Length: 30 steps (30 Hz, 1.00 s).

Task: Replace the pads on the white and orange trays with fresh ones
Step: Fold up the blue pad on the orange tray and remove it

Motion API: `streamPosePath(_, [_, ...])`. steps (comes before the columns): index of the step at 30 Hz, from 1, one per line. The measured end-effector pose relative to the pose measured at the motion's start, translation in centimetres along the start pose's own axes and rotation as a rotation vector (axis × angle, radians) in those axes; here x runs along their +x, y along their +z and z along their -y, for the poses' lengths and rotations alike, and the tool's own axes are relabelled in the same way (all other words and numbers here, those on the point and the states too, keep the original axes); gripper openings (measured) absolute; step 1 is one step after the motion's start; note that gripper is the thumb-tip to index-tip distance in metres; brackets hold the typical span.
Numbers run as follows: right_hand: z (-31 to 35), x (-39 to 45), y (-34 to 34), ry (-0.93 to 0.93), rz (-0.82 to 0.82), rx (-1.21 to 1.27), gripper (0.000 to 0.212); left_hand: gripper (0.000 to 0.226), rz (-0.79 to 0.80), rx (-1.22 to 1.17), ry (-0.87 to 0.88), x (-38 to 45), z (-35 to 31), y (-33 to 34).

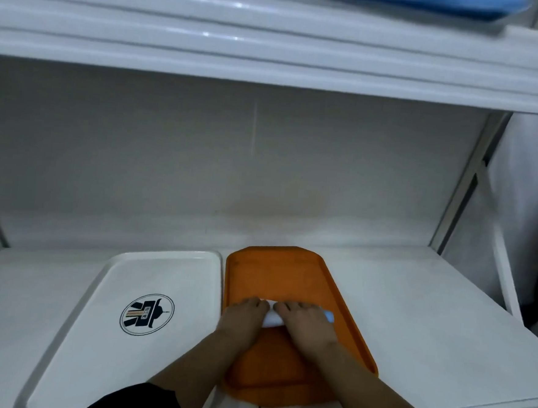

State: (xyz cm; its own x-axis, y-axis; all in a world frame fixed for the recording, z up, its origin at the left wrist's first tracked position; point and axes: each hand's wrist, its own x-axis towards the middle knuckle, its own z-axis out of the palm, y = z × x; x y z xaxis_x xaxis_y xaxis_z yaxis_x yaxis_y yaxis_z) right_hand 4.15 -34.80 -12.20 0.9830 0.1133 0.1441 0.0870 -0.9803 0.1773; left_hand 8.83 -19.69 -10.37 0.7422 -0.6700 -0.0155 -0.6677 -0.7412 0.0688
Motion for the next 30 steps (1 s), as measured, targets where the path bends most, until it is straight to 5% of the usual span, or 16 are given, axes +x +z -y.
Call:
streamPosePath(10, [1.6,-3.7,-8.6,-0.001,-0.151,0.375,0.035,0.034,-0.319,-0.220,0.005,-5.1,1.4,-5.5])
streamPosePath(18, [4.2,-5.8,-11.6,-0.005,-0.153,0.657,0.035,0.024,-0.292,-0.331,-0.042,-9.9,2.8,-8.3])
streamPosePath(22, [5.1,-6.4,-12.8,0.048,-0.118,0.753,0.014,0.013,-0.299,-0.307,-0.069,-12.0,2.9,-9.8])
streamPosePath(30, [6.4,-8.2,-13.7,0.115,-0.134,0.946,0.024,0.010,-0.393,-0.527,-0.126,-16.2,2.6,-10.9])
